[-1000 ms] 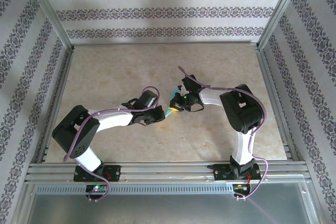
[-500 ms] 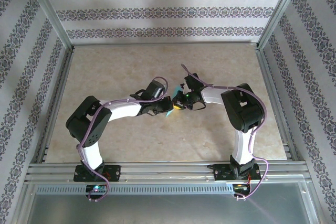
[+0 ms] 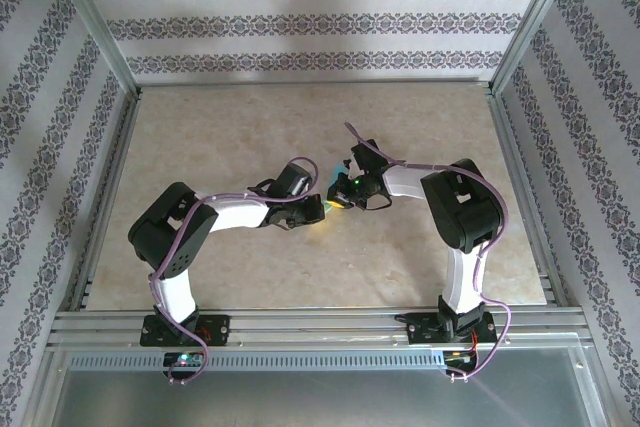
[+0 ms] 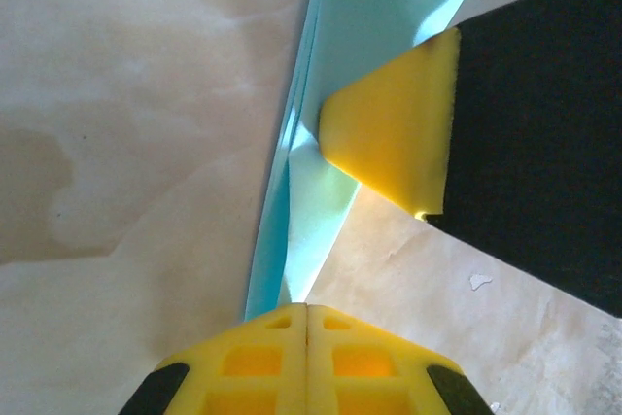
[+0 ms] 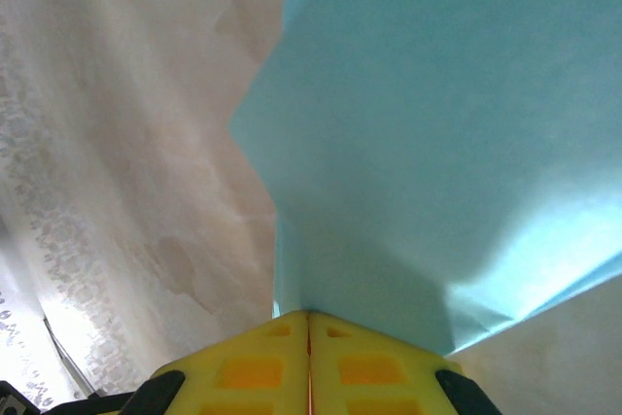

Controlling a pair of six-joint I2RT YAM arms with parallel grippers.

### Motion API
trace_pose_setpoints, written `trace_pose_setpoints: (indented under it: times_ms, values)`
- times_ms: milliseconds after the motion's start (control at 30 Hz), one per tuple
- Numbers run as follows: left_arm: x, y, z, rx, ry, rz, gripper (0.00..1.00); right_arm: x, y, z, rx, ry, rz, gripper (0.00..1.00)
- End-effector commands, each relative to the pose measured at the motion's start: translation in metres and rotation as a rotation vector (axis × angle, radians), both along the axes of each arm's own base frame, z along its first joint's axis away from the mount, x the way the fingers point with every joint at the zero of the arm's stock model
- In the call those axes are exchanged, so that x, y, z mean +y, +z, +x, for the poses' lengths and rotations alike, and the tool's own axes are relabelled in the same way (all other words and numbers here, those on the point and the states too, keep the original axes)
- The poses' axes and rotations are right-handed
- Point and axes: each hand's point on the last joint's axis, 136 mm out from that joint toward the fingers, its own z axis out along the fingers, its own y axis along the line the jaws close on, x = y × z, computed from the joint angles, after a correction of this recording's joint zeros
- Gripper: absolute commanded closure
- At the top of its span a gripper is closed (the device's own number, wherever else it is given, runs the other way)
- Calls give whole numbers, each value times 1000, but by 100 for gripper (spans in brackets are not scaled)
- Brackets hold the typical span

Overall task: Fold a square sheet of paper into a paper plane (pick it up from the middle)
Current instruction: Fold the wing for the fifth time at the center of the table.

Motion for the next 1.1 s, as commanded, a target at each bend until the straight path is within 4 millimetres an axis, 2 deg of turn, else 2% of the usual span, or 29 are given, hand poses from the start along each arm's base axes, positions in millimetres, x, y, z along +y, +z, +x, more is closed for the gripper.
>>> trace_pose_setpoints:
  times_ms: [0, 200, 467, 633, 867, 933, 1067]
  values:
    - [-7, 7, 16, -46, 7, -16, 95, -34, -55, -32, 154, -52, -192, 92]
    - [-4, -1, 20, -43, 22, 3, 95, -31, -53, -31, 145, -46, -182, 92]
    - [12, -13, 9, -11, 59, 37, 95, -28, -42, -24, 102, -32, -166, 91]
    - [15, -2, 5, -16, 60, 26, 96, -27, -38, -21, 89, -30, -168, 91]
    - [30, -14, -29, 51, 74, 17, 96, -29, -41, -21, 92, -32, -178, 91]
    - [33, -8, -30, 38, 66, 30, 96, -29, -42, -21, 97, -32, -178, 91]
    - [31, 20, -17, -40, 72, 18, 95, -29, -42, -23, 98, -28, -179, 91]
